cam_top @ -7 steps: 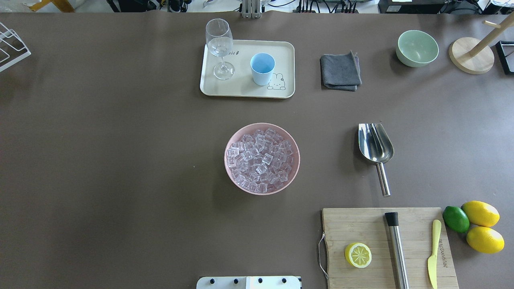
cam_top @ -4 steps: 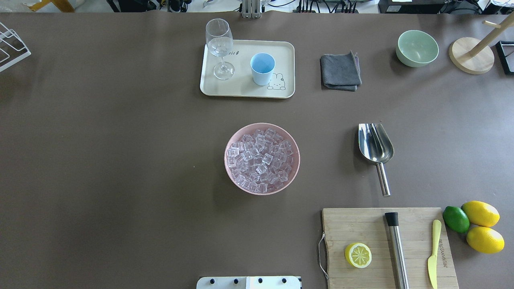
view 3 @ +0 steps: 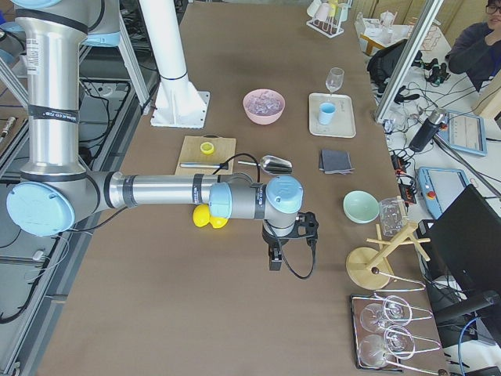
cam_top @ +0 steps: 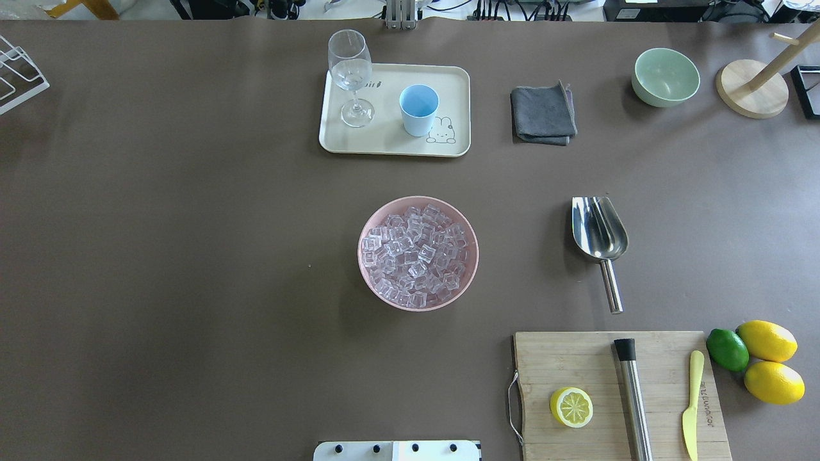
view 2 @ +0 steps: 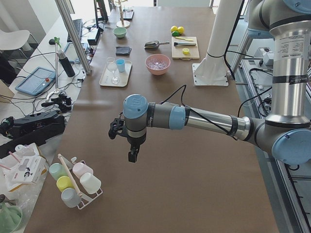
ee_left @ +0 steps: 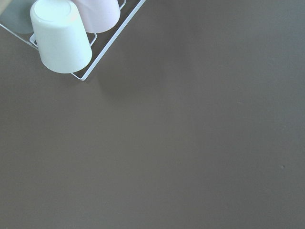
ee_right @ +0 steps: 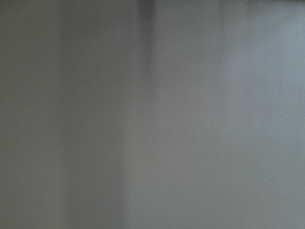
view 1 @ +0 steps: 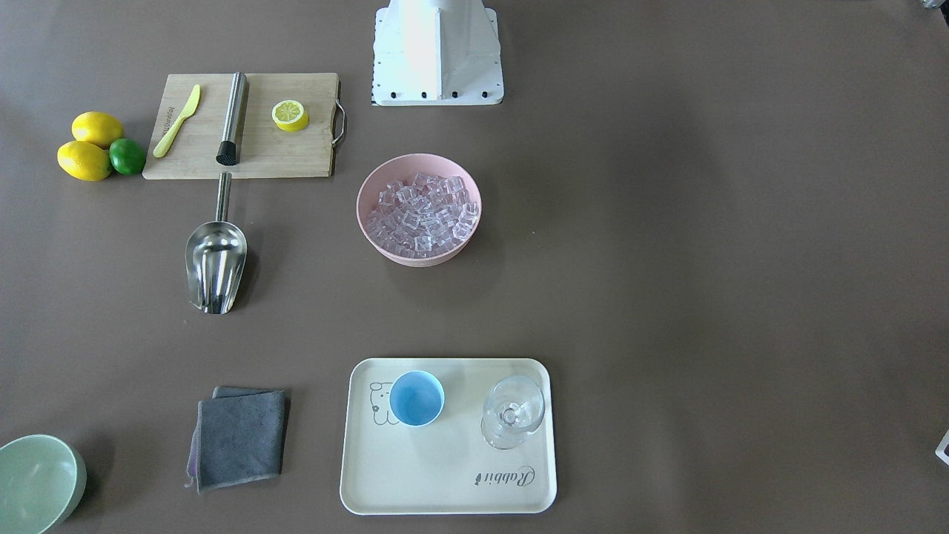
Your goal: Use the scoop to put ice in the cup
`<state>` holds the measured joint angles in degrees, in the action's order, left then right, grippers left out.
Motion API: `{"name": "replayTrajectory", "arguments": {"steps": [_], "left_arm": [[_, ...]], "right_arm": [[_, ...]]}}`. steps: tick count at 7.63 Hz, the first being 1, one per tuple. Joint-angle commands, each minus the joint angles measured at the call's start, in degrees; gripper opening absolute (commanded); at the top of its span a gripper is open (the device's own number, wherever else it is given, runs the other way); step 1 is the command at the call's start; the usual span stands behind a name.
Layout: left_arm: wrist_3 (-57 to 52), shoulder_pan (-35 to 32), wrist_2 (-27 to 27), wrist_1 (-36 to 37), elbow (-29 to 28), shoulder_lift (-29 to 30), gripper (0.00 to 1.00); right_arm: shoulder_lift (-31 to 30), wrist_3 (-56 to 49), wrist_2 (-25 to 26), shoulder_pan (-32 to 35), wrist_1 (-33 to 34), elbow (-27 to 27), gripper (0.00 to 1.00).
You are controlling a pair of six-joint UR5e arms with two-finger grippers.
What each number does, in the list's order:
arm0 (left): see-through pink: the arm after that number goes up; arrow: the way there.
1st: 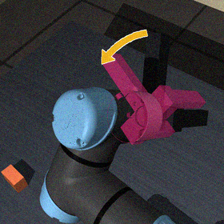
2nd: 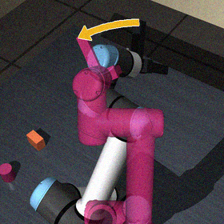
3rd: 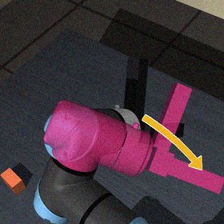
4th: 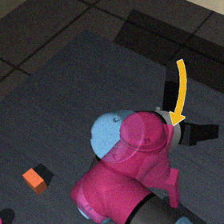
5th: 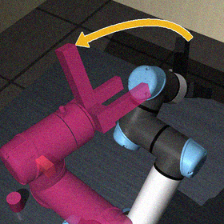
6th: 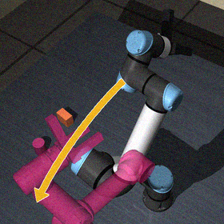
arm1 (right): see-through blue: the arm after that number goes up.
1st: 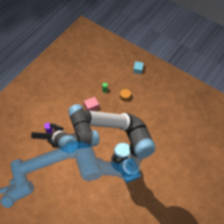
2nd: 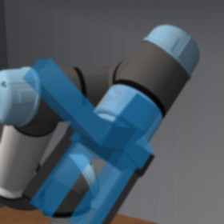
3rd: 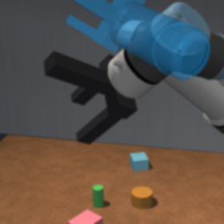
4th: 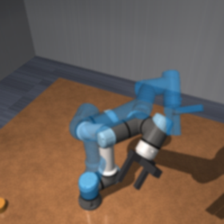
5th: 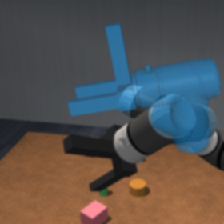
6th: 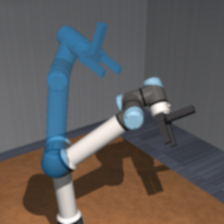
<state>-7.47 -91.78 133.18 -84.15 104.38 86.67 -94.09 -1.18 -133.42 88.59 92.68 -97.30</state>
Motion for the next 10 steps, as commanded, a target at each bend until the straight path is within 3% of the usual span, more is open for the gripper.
{"name": "replayTrajectory", "arguments": {"steps": [1, 3, 5, 6, 8, 10], "left_arm": [[-0.6, -0.1, 0.3, 1.7, -0.5, 1.2, 0.98], [-0.6, 0.8, 0.7, -1.4, 0.4, 2.6, 0.98], [0.0, 6.2, 2.8, -9.8, 1.8, 3.9, 0.98], [-0.2, 8.3, 3.1, -11.0, 3.4, 4.3, 0.98], [-0.4, 11.2, 12.4, -17.2, 3.4, 4.5, 0.98], [-0.6, 16.6, 12.4, -27.9, 3.9, 5.7, 0.98]], "right_arm": [[-0.5, 0.1, -0.1, 0.0, 0.0, -2.3, 1.00], [-0.1, 0.1, -0.2, 0.0, 0.0, -3.2, 1.00], [0.0, 0.1, -0.5, -0.3, 0.0, -4.1, 1.00], [-0.5, 0.3, -0.4, -1.7, 0.2, -7.6, 1.00], [-0.4, 4.7, -0.4, -8.3, 0.4, -12.0, 1.00], [0.8, 15.1, 0.2, -14.5, 0.3, -15.4, 1.00]]}}
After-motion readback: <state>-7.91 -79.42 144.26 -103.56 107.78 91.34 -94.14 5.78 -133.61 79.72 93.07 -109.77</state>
